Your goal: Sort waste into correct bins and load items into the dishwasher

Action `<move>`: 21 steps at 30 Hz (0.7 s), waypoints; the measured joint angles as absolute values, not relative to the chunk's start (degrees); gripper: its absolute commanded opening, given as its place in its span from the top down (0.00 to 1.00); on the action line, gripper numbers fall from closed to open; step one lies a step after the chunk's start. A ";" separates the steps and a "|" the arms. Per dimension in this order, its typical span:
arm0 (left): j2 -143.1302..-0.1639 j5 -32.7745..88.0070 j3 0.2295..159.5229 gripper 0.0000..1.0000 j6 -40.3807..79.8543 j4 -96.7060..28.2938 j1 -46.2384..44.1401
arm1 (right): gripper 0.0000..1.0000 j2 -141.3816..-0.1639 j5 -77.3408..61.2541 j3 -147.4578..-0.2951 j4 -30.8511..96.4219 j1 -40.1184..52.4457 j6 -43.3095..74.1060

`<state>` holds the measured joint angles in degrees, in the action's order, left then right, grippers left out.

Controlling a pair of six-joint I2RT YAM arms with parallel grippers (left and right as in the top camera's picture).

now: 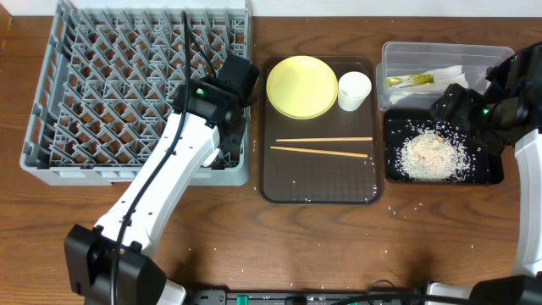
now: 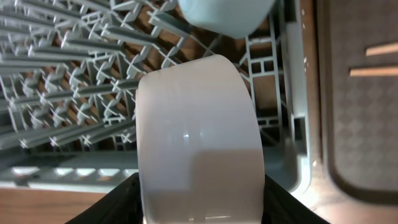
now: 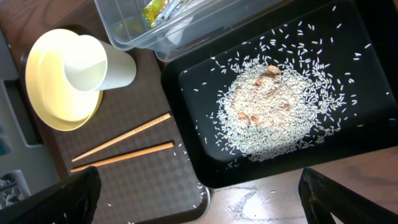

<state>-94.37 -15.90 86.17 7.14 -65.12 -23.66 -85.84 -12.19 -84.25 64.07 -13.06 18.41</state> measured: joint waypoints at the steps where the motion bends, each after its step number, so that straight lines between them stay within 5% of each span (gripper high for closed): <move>1: -94.37 -16.03 86.17 0.46 8.88 -65.08 -23.66 | 0.01 -85.84 -12.19 -84.25 64.07 -13.06 18.41; 21: -94.39 -16.47 85.95 0.46 17.80 -60.88 -23.66 | 0.01 -85.84 -12.19 -84.25 64.07 -13.06 18.44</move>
<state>-94.39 -16.47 85.95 17.80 -60.88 -23.66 -85.84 -12.19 -84.25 64.07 -13.06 18.44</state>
